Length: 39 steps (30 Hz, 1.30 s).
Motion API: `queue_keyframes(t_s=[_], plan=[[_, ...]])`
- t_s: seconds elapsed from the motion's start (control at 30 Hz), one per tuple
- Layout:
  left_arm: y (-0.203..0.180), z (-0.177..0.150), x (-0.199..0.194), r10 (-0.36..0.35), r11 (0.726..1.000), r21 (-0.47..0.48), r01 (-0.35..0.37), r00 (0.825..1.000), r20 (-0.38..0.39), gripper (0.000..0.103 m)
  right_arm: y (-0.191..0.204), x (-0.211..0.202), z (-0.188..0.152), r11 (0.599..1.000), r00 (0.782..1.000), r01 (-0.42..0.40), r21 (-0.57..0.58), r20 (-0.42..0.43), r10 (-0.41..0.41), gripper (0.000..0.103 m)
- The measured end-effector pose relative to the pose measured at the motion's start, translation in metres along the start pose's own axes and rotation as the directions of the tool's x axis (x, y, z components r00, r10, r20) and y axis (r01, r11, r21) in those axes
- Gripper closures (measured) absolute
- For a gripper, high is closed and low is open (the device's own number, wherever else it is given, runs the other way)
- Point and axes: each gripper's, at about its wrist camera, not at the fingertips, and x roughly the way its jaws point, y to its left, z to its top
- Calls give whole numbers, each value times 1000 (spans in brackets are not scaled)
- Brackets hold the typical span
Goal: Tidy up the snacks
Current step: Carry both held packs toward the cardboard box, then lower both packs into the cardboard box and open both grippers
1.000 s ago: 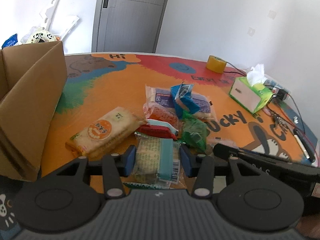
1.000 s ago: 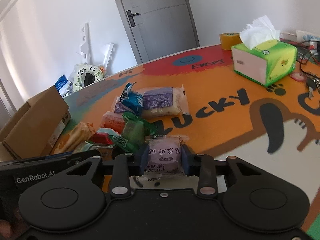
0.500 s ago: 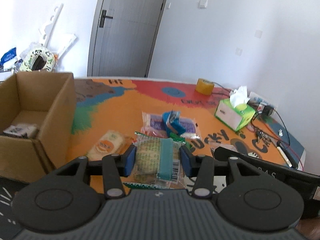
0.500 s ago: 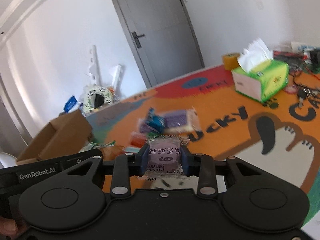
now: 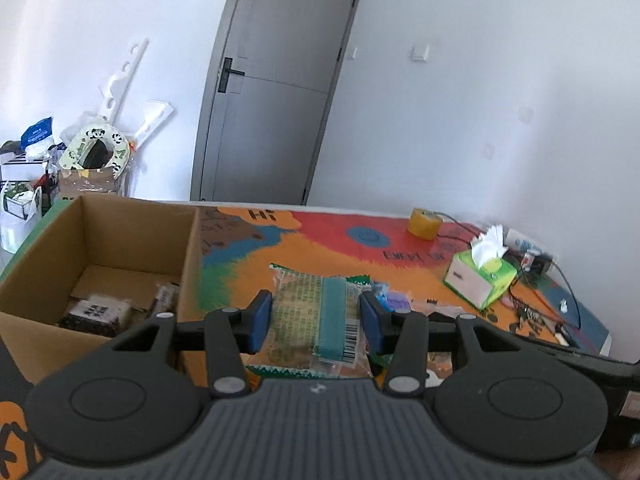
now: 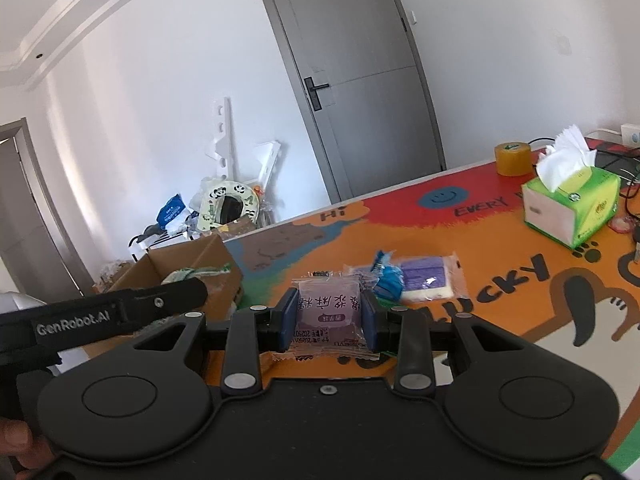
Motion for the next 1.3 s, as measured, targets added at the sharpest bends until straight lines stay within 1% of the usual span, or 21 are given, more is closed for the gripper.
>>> queue_keyframes(t_s=[0.37, 0.6, 0.8, 0.97, 1.1, 1.17, 1.3], plan=[[36, 17, -17, 24, 999, -38, -23, 999, 48, 57, 32, 15, 13, 997, 998, -60, -39, 5, 60, 69], [57, 28, -22, 69, 996, -58, -65, 995, 69, 57, 50, 28, 16, 993, 994, -109, -51, -2, 109, 69], [72, 33, -22, 86, 994, -72, -80, 993, 77, 57, 62, 38, 18, 990, 992, -126, -63, -13, 125, 69], [90, 35, -17, 118, 988, -103, -110, 991, 69, 57, 74, 48, 18, 987, 989, -146, -69, -28, 145, 69], [104, 35, -12, 130, 984, -131, -122, 990, 50, 56, 87, 57, 18, 982, 986, -165, -88, -40, 162, 69], [113, 34, -9, 134, 979, -159, -125, 990, 42, 56, 93, 60, 18, 979, 984, -177, -98, -47, 173, 69], [125, 35, -9, 174, 969, -186, -164, 984, 36, 50, 107, 65, 18, 973, 978, -204, -112, -65, 198, 69]])
